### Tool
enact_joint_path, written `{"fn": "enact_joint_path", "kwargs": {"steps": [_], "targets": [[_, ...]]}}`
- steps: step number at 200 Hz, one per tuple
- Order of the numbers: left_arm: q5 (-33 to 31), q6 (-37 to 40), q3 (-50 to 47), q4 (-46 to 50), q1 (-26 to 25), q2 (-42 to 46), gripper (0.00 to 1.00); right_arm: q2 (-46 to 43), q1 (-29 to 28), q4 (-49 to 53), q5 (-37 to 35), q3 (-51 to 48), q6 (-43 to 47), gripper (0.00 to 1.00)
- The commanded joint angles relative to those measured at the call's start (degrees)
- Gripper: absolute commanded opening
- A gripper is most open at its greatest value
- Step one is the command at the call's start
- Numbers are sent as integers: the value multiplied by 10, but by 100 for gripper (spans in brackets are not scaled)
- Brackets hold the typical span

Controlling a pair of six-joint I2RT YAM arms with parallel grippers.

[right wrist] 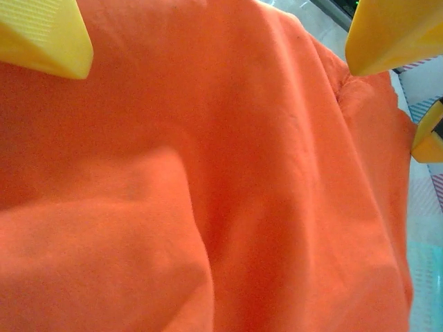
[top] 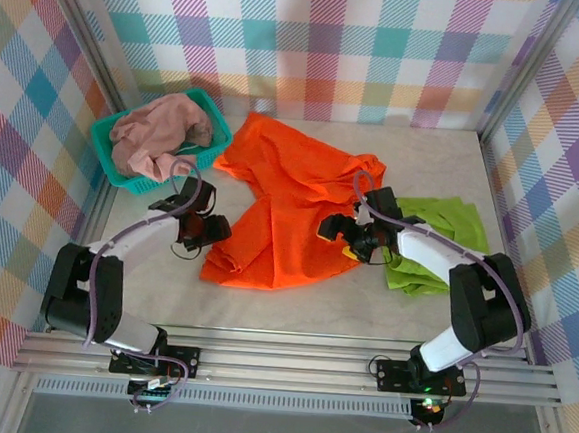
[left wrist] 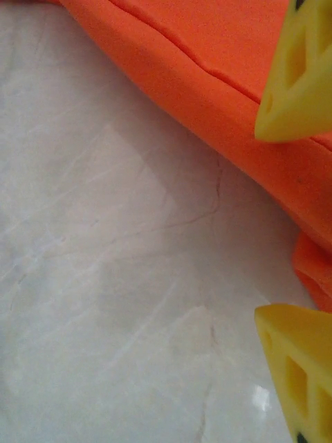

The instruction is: Fold and stack the shorts

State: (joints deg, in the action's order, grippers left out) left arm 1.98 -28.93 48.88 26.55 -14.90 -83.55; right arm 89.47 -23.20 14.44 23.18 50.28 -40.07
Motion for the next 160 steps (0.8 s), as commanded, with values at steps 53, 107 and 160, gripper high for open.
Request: {"fn": "enact_joint_path", "kwargs": {"steps": [53,107,160], "targets": [[41,-23,13,-25,-10,-16,33,13,0,-21,-18,-3,0,94],[58,-29,2,2,-11,-10,20,33,0,-16,-23,7,-3,94],[33,-10,50,37,-9,4,0,31,0,-9,-38,-6,-4,93]]}}
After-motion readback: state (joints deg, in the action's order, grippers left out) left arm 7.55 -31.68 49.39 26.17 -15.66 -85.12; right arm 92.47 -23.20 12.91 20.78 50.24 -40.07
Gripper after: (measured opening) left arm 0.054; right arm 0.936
